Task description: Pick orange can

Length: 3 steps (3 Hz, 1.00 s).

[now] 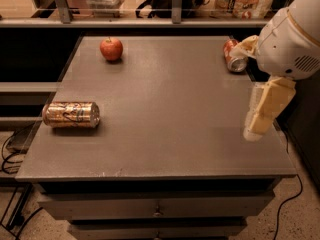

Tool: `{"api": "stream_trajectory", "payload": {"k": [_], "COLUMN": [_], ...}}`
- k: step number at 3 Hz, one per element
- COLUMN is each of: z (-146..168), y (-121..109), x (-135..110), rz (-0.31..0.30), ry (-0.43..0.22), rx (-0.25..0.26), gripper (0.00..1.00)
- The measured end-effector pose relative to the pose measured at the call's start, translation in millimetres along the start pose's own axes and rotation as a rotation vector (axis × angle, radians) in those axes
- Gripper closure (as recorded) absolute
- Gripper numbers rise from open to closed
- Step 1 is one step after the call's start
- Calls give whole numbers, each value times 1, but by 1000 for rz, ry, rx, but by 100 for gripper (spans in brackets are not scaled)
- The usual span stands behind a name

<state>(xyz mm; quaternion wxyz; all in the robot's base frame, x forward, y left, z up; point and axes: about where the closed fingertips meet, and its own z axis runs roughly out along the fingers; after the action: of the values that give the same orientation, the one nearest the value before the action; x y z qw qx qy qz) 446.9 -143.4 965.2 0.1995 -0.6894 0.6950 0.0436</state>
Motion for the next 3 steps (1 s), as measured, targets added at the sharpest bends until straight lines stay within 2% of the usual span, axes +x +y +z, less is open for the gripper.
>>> {"api": "stream_trajectory", "payload": {"k": [1, 3], "z": [20, 61], "y": [-2, -5], "x": [-30, -127], "rz": [-44, -186], "ry": [-75, -272], "rx": [-43, -143], "gripper": [0, 0]}}
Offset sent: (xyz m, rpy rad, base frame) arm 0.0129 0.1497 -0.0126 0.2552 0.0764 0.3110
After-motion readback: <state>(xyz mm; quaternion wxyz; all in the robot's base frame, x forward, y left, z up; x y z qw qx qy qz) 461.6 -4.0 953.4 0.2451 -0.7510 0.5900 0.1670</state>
